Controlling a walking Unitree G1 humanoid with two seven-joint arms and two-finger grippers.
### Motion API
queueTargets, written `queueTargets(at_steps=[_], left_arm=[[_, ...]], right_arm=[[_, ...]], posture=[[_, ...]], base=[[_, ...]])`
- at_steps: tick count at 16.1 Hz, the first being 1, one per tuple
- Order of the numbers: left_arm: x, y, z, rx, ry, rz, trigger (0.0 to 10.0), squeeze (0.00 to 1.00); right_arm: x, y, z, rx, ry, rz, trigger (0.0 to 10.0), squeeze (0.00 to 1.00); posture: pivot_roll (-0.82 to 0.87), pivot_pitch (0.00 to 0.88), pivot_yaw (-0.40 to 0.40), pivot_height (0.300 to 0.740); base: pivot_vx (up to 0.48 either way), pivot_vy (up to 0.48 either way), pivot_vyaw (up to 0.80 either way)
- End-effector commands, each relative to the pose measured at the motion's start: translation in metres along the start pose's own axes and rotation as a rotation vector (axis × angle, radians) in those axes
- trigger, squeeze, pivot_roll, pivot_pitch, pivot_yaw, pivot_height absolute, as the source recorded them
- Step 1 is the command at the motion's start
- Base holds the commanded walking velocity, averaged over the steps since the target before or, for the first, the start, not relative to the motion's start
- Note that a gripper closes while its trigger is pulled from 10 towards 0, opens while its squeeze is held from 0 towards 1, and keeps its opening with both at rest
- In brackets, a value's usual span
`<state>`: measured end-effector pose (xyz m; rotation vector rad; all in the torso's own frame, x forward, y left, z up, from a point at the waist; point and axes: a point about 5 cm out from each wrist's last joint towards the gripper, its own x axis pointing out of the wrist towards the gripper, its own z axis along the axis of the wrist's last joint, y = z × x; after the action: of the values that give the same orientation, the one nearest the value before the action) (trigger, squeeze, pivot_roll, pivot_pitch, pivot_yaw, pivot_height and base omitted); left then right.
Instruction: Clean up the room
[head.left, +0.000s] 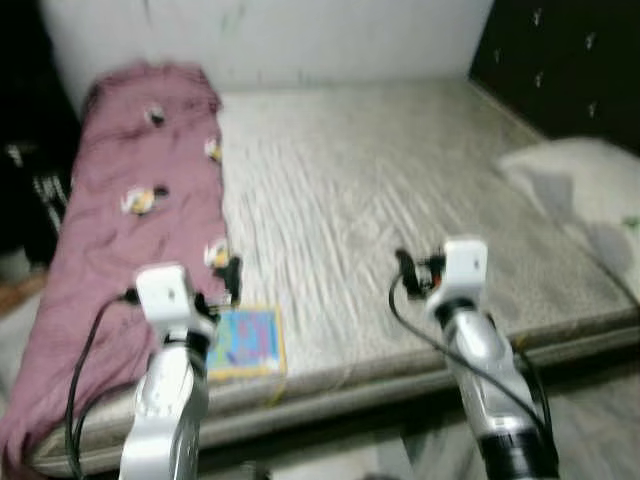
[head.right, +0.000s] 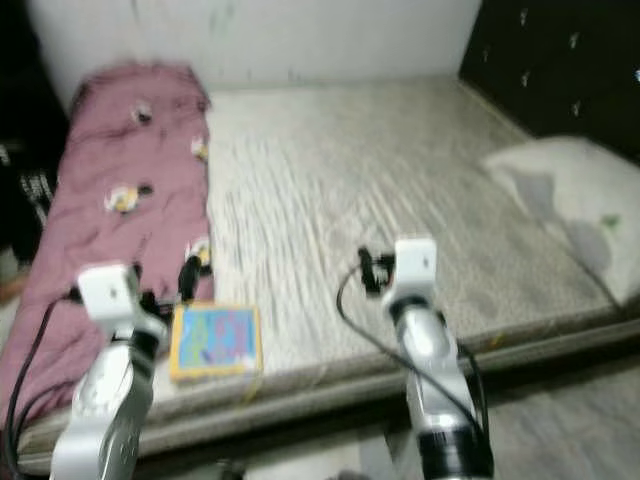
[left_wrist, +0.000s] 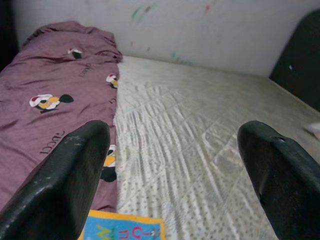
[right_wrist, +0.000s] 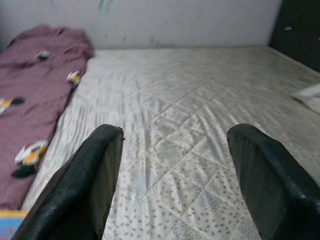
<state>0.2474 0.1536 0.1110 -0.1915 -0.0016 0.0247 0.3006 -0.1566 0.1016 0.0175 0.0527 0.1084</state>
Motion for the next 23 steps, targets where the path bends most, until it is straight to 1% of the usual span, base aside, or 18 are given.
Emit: queueTargets(at_steps=[1,8,18,22,23], left_arm=[[0.0011,0.0035,0.0032,0.016,-0.009,0.010,10.0,0.00],[0.0018,0.0028,0.0039,0.022,-0.015,0.010,10.0,0.00],[0.0008,0.0030,0.0053,0.042,-0.021,0.013,10.0,0.00],[0.0004,-0.0006,0.0068,0.039,-0.036,-0.021,10.0,0.00],[0.0003,-0.0003,0.0059,0.044,-0.027,-0.014,10.0,0.00]], right_arm=[[0.0027,0.0054,0.0068,0.004,-0.028,0.020,10.0,0.00],[0.0031,0.0059,0.0061,0.003,-0.026,0.027,10.0,0.00],[0.0024,0.0061,0.0060,0.007,-0.028,0.023,10.0,0.00],[0.0024,0.0049,0.0056,0.012,-0.026,0.016,10.0,0.00],[0.0022,0.0046,0.0056,0.012,-0.026,0.013,10.0,0.00]], posture=[[-0.03,0.051,-0.033,0.740],[-0.03,0.049,-0.034,0.740],[-0.03,0.056,-0.032,0.740],[-0.03,0.056,-0.032,0.740],[-0.03,0.056,-0.032,0.740]], base=[[0.000,0.469,0.00],[0.000,0.460,0.00],[0.000,0.000,0.00],[0.000,0.000,-0.55],[0.000,0.000,0.00]])
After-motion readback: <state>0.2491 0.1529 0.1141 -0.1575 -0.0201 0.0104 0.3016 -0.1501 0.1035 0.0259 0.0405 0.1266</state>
